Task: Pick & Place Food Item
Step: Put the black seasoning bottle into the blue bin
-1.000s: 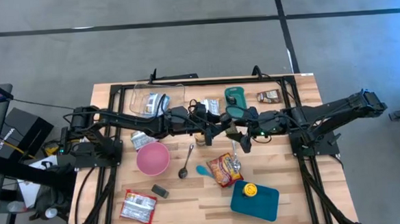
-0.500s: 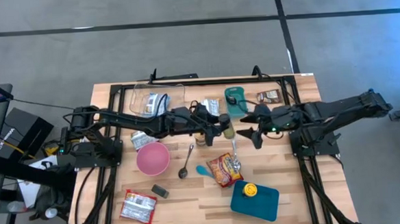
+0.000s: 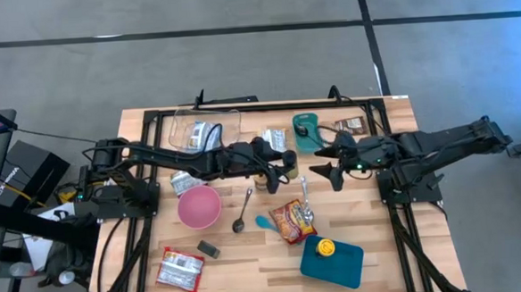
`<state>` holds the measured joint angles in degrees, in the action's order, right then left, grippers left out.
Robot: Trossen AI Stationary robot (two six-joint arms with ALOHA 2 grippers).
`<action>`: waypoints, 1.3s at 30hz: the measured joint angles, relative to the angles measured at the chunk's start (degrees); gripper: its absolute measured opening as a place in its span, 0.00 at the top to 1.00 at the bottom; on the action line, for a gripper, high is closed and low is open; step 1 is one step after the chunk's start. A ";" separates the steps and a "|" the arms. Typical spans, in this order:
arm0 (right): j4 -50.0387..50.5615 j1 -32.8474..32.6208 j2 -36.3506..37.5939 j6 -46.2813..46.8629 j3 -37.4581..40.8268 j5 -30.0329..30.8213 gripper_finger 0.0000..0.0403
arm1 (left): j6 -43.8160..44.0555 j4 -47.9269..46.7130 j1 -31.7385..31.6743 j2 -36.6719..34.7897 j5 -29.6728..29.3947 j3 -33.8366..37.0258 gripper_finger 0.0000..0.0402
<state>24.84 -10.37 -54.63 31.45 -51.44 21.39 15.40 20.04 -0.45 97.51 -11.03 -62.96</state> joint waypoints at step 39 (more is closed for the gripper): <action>-13.75 1.99 -9.49 -11.51 0.05 -2.52 0.30 | -1.40 -0.77 0.44 0.03 9.75 -2.89 0.50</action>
<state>11.09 -8.38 -64.12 19.94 -51.39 18.87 14.00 19.26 -0.01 97.54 -1.27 -65.84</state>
